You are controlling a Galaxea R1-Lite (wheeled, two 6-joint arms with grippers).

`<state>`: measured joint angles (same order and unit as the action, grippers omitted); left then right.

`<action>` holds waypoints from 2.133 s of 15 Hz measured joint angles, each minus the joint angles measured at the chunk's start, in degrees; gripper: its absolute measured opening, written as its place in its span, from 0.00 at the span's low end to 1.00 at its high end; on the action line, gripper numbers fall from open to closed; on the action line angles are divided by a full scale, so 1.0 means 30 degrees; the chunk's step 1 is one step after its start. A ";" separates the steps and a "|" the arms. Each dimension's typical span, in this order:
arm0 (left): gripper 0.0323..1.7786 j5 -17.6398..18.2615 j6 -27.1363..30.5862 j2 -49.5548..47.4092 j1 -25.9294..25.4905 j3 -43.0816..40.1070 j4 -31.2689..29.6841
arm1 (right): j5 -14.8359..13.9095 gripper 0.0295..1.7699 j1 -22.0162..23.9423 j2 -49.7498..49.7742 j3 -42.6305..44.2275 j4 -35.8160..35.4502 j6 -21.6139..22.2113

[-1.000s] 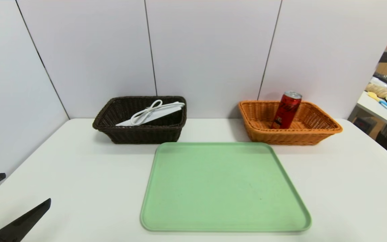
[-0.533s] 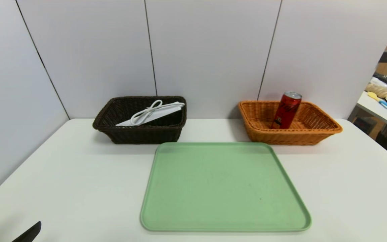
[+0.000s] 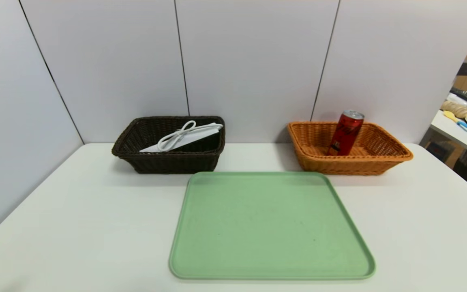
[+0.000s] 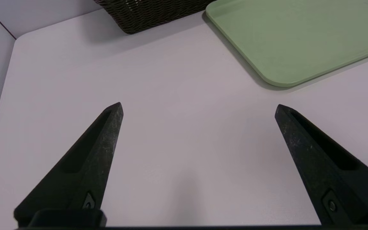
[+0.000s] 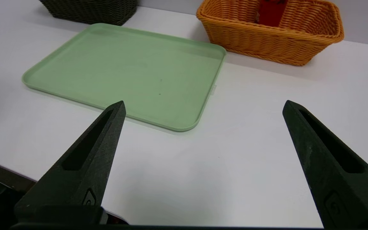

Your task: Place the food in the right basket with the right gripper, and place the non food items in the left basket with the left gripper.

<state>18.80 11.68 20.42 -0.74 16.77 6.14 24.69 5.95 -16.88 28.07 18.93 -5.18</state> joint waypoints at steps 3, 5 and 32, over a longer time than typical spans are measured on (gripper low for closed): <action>0.95 -0.0004 0.0020 -0.0752 0.0012 -0.0138 0.0045 | -0.0321 0.96 -0.1772 0.0354 0.0378 0.0983 0.0073; 0.95 -0.0085 0.0008 -0.1414 -0.0024 -0.0455 0.0037 | -0.0593 0.96 -0.2341 0.0805 0.0341 0.1113 0.0114; 0.95 -0.6055 -0.2702 -0.6782 0.0223 -0.5591 -0.1902 | -0.8131 0.96 -0.2036 0.5652 -0.9350 -0.6319 0.0597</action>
<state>0.63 3.57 0.07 -0.07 0.00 0.44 0.29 -0.16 0.07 0.02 -0.02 -3.39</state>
